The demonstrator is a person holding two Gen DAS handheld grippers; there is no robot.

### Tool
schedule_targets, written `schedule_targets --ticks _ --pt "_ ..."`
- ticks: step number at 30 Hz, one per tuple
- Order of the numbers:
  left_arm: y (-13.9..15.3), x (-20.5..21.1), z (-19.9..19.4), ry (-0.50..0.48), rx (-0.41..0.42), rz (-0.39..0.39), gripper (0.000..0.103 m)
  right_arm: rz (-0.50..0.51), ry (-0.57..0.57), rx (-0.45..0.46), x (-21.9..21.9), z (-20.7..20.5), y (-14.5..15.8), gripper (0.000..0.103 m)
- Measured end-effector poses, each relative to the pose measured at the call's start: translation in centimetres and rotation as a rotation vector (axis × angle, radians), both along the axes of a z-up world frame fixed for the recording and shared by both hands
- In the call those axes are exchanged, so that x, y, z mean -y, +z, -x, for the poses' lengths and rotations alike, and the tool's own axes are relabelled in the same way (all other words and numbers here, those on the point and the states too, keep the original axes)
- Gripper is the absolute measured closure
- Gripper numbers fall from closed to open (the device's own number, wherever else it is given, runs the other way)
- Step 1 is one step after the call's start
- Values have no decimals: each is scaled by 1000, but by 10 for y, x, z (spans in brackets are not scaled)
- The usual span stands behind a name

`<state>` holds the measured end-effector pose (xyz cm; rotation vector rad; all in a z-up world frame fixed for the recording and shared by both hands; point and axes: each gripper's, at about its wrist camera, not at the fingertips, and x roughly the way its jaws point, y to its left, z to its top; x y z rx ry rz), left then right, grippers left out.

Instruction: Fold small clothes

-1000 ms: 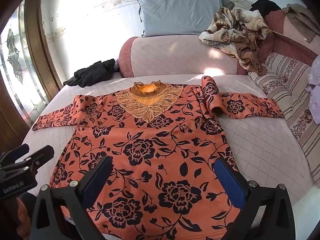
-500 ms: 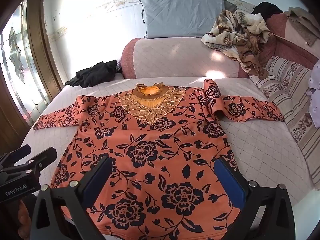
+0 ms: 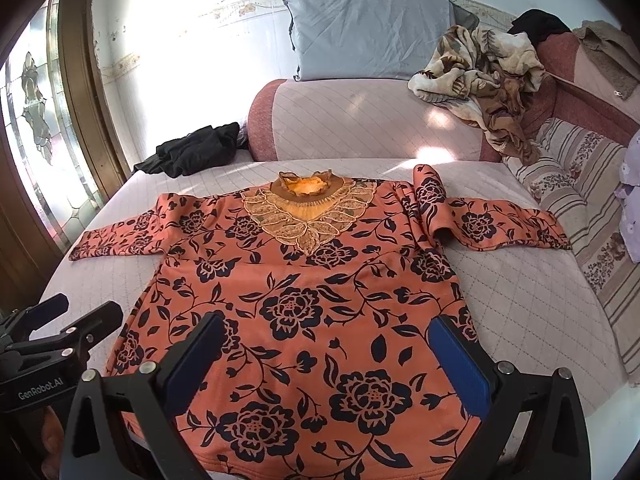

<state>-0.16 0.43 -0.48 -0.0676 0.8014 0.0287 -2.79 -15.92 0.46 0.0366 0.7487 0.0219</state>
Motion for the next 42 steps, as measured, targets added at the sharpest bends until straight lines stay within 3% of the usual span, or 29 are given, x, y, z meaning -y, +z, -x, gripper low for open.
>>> schedule_targets --ticks 42 --pt "-1 -3 -3 -5 -11 17 0 19 2 -16 -6 0 -4 0"
